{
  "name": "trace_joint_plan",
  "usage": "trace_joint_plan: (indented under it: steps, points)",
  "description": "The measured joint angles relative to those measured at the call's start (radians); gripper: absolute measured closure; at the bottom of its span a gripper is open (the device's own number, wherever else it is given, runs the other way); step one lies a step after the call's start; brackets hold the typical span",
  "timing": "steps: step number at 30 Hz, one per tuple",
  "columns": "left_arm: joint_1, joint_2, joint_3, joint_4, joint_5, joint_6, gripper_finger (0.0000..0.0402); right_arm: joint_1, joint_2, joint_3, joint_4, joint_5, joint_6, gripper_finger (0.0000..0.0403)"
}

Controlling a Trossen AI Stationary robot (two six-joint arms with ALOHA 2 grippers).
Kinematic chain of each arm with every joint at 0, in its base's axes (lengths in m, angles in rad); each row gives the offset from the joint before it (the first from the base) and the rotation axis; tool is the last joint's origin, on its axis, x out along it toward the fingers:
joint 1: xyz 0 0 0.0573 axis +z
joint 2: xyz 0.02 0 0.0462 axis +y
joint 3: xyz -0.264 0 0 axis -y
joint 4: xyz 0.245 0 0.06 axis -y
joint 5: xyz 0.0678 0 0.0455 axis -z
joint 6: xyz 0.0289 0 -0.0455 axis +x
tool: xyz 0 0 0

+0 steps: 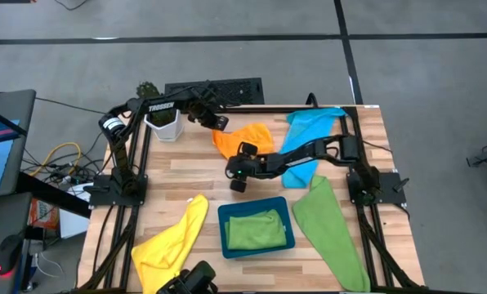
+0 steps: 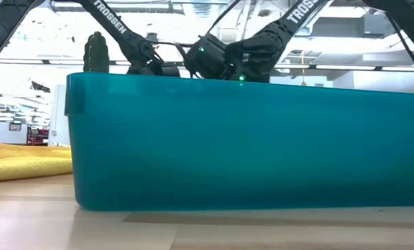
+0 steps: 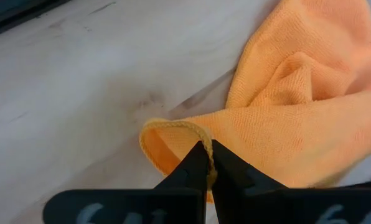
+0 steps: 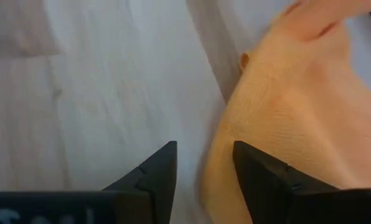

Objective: Fold microfiber towels
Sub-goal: Fold the orange microfiber towel

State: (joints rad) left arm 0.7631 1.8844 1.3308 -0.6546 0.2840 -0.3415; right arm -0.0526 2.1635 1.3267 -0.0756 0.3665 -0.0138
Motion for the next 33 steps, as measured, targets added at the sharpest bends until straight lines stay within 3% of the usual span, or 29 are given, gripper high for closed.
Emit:
trace_joint_plan:
  steps: [5, 10, 14, 22, 28, 33]
  points:
    - [-0.004, 0.000, 0.000, -0.014, 0.000, 0.005, 0.0401, -0.004, 0.007, 0.002, -0.024, 0.025, 0.060, 0.0253]
    - [-0.004, 0.000, 0.000, -0.020, 0.008, 0.015, 0.0401, -0.002, -0.038, -0.006, -0.184, 0.090, 0.092, 0.0373]
    - [-0.004, 0.000, 0.000, -0.035, 0.026, 0.020, 0.0401, -0.015, -0.073, -0.007, -0.262, 0.080, 0.099, 0.0385]
    - [-0.016, -0.032, 0.000, -0.161, 0.205, 0.060, 0.0401, -0.050, -0.318, -0.006, -0.420, -0.201, 0.034, 0.0397]
    - [-0.066, -0.187, 0.000, -0.259, 0.144, 0.110, 0.0401, -0.109, -0.536, -0.004, -0.501, -0.361, 0.006, 0.0397]
    - [-0.106, -0.384, 0.000, -0.250, 0.106, 0.049, 0.0401, -0.170, -0.657, -0.005, -0.523, -0.468, -0.008, 0.0397]
